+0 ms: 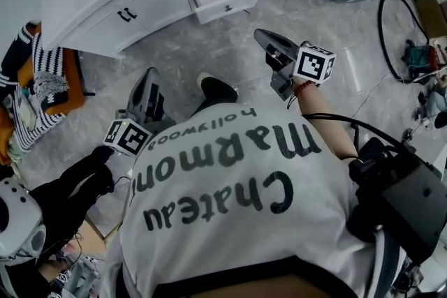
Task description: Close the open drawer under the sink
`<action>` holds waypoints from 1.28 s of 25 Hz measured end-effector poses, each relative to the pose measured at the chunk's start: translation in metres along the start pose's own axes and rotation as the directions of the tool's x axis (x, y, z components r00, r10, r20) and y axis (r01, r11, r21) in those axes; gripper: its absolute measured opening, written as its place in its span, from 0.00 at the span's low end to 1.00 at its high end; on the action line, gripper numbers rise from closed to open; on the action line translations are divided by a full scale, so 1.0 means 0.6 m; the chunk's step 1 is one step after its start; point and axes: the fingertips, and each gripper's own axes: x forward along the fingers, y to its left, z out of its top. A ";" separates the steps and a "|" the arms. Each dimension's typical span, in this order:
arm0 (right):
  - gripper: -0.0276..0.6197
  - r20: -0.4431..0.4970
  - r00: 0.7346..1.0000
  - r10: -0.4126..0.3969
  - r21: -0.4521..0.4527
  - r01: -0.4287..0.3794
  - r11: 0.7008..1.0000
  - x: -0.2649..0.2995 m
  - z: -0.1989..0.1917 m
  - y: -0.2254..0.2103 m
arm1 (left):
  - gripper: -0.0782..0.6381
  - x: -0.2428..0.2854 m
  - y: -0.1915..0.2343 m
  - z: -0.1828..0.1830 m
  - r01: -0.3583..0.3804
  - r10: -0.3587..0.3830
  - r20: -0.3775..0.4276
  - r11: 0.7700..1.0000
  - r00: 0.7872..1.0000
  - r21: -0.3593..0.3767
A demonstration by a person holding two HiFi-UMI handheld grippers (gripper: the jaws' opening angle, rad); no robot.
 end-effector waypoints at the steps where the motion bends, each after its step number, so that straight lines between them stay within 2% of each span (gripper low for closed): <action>1: 0.06 0.007 1.000 -0.012 0.006 0.012 1.000 0.005 0.005 -0.008 | 0.12 0.014 0.004 0.000 0.006 -0.006 -0.015 1.000 1.000 -0.004; 7: 0.06 0.041 0.997 -0.067 0.045 0.065 0.997 0.045 0.023 -0.057 | 0.12 0.075 0.029 0.016 0.018 -0.019 -0.071 1.000 0.997 -0.007; 13: 0.06 0.033 0.989 -0.146 0.075 0.143 0.987 0.083 0.028 -0.119 | 0.12 0.098 0.067 0.033 -0.011 0.010 -0.086 1.000 0.996 -0.011; 18: 0.06 -0.011 0.978 -0.208 0.028 0.208 0.978 0.115 0.013 -0.174 | 0.12 0.113 0.106 0.015 -0.048 0.044 -0.116 0.999 0.992 -0.025; 26: 0.06 -0.066 0.954 -0.292 0.048 0.295 0.954 0.185 -0.031 -0.278 | 0.12 0.157 0.182 -0.024 -0.077 0.069 -0.189 0.996 0.980 -0.037; 32: 0.06 -0.095 0.941 -0.325 0.052 0.331 0.942 0.217 -0.070 -0.337 | 0.12 0.171 0.216 -0.049 -0.097 0.083 -0.234 0.994 0.969 -0.051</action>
